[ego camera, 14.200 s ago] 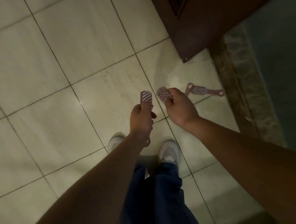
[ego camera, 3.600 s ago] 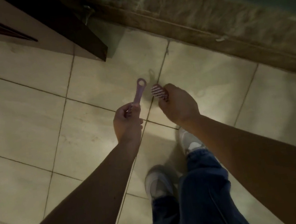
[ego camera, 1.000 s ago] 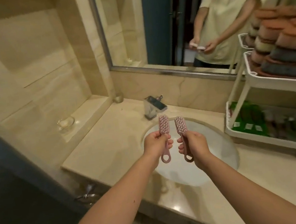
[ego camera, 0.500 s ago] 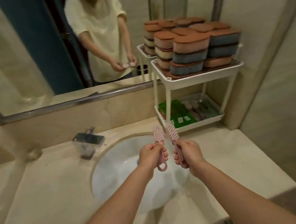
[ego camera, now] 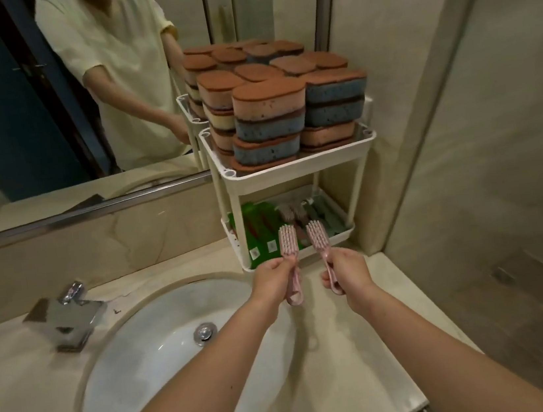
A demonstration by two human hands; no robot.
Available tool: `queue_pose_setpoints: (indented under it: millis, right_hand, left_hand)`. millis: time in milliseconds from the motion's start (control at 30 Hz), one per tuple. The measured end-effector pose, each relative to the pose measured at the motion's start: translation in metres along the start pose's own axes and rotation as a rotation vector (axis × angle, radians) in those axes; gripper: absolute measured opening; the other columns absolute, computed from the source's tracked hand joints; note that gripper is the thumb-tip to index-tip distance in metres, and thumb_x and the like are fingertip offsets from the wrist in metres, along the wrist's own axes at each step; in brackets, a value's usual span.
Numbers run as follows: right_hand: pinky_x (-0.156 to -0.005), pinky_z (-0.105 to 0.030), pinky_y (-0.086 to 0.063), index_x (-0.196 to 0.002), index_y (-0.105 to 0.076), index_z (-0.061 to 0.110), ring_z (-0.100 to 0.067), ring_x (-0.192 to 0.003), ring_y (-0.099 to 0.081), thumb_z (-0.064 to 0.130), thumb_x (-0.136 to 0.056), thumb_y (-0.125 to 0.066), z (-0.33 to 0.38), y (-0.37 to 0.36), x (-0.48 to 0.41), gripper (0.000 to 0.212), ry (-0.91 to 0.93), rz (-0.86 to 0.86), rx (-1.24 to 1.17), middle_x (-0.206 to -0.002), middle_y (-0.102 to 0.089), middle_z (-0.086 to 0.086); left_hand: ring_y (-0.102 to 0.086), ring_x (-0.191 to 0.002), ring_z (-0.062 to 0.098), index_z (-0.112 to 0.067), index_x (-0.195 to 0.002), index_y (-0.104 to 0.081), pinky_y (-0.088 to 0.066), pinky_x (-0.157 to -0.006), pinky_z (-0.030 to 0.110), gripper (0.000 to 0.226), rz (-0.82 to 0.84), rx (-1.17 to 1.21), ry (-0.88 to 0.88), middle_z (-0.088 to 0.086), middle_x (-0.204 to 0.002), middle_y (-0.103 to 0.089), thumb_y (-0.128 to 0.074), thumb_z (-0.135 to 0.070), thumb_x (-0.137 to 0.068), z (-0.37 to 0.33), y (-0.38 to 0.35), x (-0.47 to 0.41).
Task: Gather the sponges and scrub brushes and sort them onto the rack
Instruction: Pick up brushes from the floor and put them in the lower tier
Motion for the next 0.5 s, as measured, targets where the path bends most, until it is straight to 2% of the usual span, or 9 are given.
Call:
queue_pose_setpoints:
  millis: [67,167,233,267,333,400,433,500]
  right_hand:
    - [-0.033,-0.018,-0.025,-0.089,-0.055,0.009,-0.016,-0.042,-0.037,0.017,-0.098,-0.049,0.007,0.005,-0.023,0.013,-0.004,0.026,-0.011,-0.056,-0.041,-0.008]
    - [-0.034,-0.020,-0.017,-0.106,-0.062,0.005,-0.014,-0.037,-0.028,0.012,-0.099,-0.046,0.014,0.012,-0.059,0.020,-0.009,0.065,-0.006,-0.052,-0.032,-0.005]
    - [-0.036,-0.021,-0.019,-0.112,-0.064,0.009,-0.014,-0.038,-0.028,0.012,-0.100,-0.043,0.019,0.014,-0.083,0.024,0.006,0.073,0.067,-0.053,-0.037,-0.004]
    - [-0.036,-0.022,-0.022,-0.114,-0.063,0.010,-0.014,-0.041,-0.032,0.013,-0.100,-0.044,0.022,0.014,-0.094,0.024,0.023,0.064,0.109,-0.057,-0.046,-0.006]
    - [-0.043,-0.022,-0.033,-0.126,-0.056,0.012,-0.013,-0.052,-0.042,0.015,-0.099,-0.047,0.027,0.012,-0.118,0.028,0.068,0.034,0.190,-0.087,-0.065,-0.014]
    - [-0.062,-0.025,-0.043,-0.137,-0.048,0.016,-0.017,-0.073,-0.054,0.012,-0.097,-0.049,0.033,0.008,-0.134,0.040,0.121,0.027,0.238,-0.117,-0.064,-0.016]
    - [-0.073,-0.029,-0.045,-0.138,-0.048,0.017,-0.023,-0.089,-0.059,0.008,-0.096,-0.049,0.037,0.007,-0.144,0.043,0.150,0.029,0.268,-0.123,-0.062,-0.014]
    - [-0.090,-0.030,-0.042,-0.135,-0.053,0.015,-0.032,-0.115,-0.056,0.001,-0.093,-0.048,0.043,0.003,-0.161,0.045,0.205,0.065,0.369,-0.128,-0.060,-0.013]
  left_hand:
    - [-0.060,-0.077,0.020,-0.016,-0.085,-0.067,-0.051,-0.076,0.032,0.015,-0.010,-0.003,0.004,0.007,-0.084,-0.065,-0.061,-0.026,-0.094,-0.006,-0.012,-0.014]
    - [-0.059,-0.070,0.017,-0.016,-0.086,-0.066,-0.050,-0.064,0.028,0.012,-0.009,0.015,0.021,0.005,-0.078,-0.063,-0.059,-0.021,-0.094,-0.014,-0.030,-0.036]
    - [-0.060,-0.070,0.016,-0.018,-0.088,-0.067,-0.048,-0.060,0.026,0.011,-0.019,0.017,0.032,0.003,-0.077,-0.064,-0.058,-0.020,-0.095,-0.018,-0.039,-0.050]
    - [-0.061,-0.072,0.016,-0.018,-0.088,-0.067,-0.047,-0.061,0.025,0.011,-0.025,0.021,0.037,0.003,-0.078,-0.065,-0.058,-0.021,-0.095,-0.020,-0.043,-0.057]
    - [-0.062,-0.077,0.017,-0.017,-0.087,-0.066,-0.048,-0.065,0.026,0.012,-0.047,0.025,0.050,0.005,-0.083,-0.066,-0.058,-0.020,-0.095,-0.021,-0.051,-0.073]
    - [-0.063,-0.082,0.019,-0.015,-0.092,-0.066,-0.050,-0.066,0.027,0.010,-0.078,0.015,0.065,0.006,-0.089,-0.067,-0.056,-0.017,-0.094,-0.022,-0.053,-0.082]
    - [-0.064,-0.084,0.020,-0.014,-0.098,-0.066,-0.051,-0.067,0.028,0.010,-0.094,0.011,0.074,0.007,-0.091,-0.068,-0.057,-0.017,-0.094,-0.022,-0.056,-0.089]
    - [-0.065,-0.088,0.021,-0.017,-0.100,-0.066,-0.053,-0.071,0.030,0.010,-0.104,0.003,0.083,0.007,-0.094,-0.068,-0.059,-0.018,-0.093,-0.023,-0.059,-0.099]
Point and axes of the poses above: each hand's wrist, its own x-axis away from the middle knuckle, its own y-axis out of the back of the hand, z = x × y, the point moved 4 cm from there along -x, towards the middle knuckle
